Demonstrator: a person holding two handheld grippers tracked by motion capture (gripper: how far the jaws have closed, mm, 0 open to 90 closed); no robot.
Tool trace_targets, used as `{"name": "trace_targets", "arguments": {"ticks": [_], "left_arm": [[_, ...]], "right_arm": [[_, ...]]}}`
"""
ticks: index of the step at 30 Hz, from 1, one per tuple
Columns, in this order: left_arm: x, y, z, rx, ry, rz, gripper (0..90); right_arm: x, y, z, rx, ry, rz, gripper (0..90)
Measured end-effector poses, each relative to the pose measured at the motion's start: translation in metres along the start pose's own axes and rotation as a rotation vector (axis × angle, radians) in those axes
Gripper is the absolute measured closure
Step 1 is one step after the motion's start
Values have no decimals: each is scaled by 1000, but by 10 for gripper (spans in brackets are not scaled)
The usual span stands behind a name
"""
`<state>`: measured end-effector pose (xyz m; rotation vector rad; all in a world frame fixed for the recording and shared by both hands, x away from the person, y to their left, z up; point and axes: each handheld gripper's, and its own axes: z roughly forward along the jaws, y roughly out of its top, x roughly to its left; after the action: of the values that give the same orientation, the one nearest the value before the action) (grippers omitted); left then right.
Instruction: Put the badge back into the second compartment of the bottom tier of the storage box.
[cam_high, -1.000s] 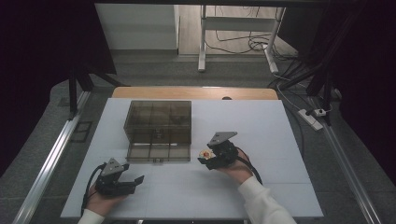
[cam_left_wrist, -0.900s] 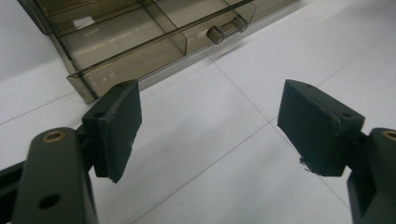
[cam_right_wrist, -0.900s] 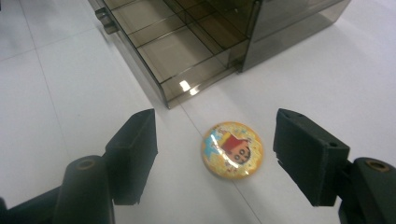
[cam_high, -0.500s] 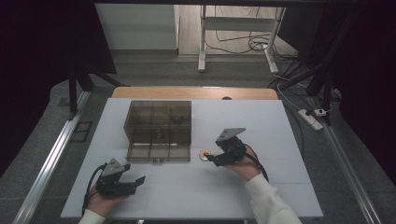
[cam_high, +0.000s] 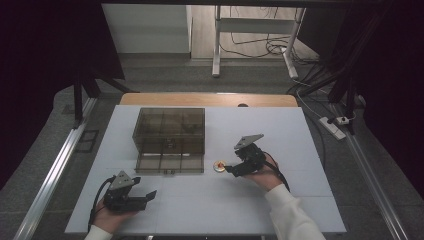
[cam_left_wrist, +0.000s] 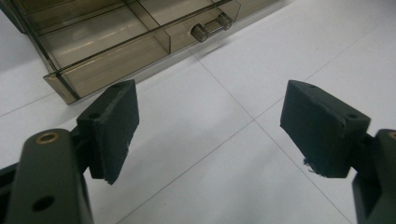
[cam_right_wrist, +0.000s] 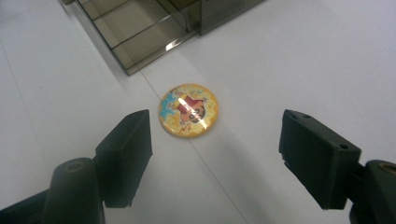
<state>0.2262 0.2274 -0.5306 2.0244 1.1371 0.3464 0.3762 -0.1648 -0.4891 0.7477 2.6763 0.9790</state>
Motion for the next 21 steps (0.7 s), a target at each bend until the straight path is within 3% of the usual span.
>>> {"name": "trace_targets", "arguments": {"ticks": [12, 21], "left_arm": [[-1, 0, 2, 8, -2, 12, 206], [-2, 0, 3, 12, 2, 20, 206]], "right_arm": [[-7, 6, 8, 55, -8, 8, 210], [3, 20, 30, 109, 30, -12, 215]]}}
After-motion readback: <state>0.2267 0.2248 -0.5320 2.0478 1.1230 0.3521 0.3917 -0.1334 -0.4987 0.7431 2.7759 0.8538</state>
